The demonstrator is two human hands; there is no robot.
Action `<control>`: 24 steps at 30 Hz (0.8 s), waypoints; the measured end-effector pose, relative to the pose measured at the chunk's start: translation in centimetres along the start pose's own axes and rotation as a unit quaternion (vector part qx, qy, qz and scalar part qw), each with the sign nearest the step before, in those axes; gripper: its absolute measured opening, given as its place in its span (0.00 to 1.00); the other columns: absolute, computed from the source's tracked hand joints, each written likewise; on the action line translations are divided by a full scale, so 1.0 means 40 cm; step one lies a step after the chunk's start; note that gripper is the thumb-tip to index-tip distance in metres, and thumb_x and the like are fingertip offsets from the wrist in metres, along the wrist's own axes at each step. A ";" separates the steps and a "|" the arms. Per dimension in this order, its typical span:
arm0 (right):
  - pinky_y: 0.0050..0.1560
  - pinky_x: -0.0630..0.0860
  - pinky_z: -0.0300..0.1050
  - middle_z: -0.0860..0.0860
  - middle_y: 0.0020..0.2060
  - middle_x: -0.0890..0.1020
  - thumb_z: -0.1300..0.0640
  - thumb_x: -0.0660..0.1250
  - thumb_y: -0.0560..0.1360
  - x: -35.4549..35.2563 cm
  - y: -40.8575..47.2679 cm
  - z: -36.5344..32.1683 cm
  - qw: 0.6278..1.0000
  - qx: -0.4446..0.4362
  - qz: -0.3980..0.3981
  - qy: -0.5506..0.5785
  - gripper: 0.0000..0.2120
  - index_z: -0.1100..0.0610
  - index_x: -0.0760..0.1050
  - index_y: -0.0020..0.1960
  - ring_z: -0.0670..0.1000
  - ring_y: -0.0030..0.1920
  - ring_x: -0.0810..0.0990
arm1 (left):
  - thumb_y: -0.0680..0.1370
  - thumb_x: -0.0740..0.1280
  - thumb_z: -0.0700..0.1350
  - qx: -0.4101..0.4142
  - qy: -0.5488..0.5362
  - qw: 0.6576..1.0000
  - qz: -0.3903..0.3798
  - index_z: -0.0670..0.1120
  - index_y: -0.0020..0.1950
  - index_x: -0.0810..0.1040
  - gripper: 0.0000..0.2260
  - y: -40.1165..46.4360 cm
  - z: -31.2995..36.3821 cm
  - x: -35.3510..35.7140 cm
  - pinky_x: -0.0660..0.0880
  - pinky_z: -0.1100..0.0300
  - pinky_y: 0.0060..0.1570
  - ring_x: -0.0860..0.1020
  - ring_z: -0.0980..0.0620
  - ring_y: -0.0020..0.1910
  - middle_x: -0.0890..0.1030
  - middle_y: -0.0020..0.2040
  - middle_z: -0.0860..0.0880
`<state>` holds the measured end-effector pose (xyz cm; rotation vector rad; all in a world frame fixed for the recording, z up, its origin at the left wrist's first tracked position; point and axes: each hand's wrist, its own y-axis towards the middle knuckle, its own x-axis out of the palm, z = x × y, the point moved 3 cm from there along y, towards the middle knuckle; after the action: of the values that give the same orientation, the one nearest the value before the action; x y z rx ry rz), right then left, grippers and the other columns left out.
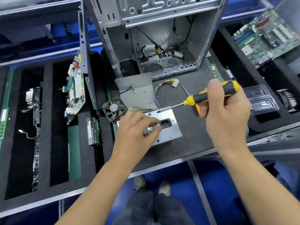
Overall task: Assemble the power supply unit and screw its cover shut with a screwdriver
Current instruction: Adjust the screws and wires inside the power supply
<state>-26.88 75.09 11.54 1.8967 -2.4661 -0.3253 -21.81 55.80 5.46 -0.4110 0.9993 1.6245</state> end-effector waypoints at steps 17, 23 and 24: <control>0.35 0.71 0.38 0.43 0.33 0.84 0.45 0.62 0.79 0.038 -0.013 -0.010 0.988 -0.058 -0.097 -0.102 0.14 0.54 0.70 0.40 0.46 0.30 0.78 | 0.71 0.77 0.39 -0.004 -0.003 1.000 -0.010 0.44 0.43 0.86 0.03 0.011 -0.007 0.002 0.71 0.51 0.47 0.75 0.45 0.42 0.81 0.38 0.50; 0.34 0.70 0.32 0.39 0.32 0.82 0.46 0.63 0.78 0.042 -0.016 -0.020 0.983 -0.083 -0.109 -0.124 0.16 0.57 0.71 0.40 0.44 0.30 0.78 | 0.71 0.76 0.40 -0.006 -0.003 1.000 -0.010 0.45 0.43 0.86 0.02 0.011 -0.008 0.005 0.71 0.52 0.47 0.73 0.47 0.43 0.81 0.38 0.50; 0.34 0.69 0.29 0.38 0.32 0.82 0.47 0.63 0.78 0.044 -0.017 -0.025 0.980 -0.095 -0.115 -0.129 0.16 0.59 0.71 0.40 0.43 0.30 0.78 | 0.71 0.76 0.40 -0.006 -0.004 1.000 -0.010 0.45 0.43 0.86 0.02 0.011 -0.008 0.004 0.71 0.52 0.47 0.72 0.47 0.43 0.80 0.38 0.50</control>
<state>-26.54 73.10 12.19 2.1773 -2.2532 -0.8295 -22.33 55.66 5.31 -0.4214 0.9769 1.6138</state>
